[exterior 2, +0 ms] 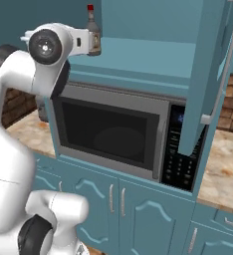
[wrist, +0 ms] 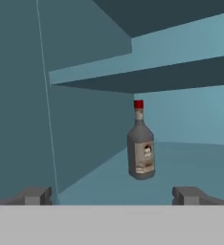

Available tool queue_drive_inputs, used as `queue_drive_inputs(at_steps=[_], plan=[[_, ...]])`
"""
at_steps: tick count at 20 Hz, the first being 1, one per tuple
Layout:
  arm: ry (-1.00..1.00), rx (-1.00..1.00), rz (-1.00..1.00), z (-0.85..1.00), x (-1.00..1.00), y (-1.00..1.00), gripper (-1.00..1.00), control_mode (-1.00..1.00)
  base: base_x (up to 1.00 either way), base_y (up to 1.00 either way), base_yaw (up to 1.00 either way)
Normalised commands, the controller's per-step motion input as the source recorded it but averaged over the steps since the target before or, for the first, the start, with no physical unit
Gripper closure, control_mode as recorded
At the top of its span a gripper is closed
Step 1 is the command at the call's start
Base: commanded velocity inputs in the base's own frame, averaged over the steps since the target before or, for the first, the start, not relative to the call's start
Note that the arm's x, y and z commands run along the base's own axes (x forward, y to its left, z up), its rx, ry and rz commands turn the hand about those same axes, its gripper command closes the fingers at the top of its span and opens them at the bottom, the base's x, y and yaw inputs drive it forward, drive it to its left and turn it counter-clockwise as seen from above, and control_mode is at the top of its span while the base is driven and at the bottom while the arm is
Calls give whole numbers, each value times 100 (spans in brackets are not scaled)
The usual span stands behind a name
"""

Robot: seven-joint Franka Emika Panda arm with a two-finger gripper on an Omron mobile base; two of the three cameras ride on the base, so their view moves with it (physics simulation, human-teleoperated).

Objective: Get the candle and the liquor from the cabinet and move them to the dining counter.

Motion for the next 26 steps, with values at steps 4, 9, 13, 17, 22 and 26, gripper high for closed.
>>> queue_drive_inputs(at_steps=[4, 9, 13, 17, 22, 26], plan=[[11, 0, 0, 33, 40, 0, -100, -100, 0, 0, 0], [7, -1, 1, 26, 27, -16, -100, -100, 0, 0, 0], [4, -12, 1, 13, 19, -18, -100, -100, 0, 0, 0], [1, -14, 1, -2, 10, -6, -100, -100, 0, 0, 0], [0, -6, 0, -6, 6, 0, -100, -100, 0, 0, 0], [0, -1, 0, 0, 22, 0, -100, -100, 0, 0, 0]])
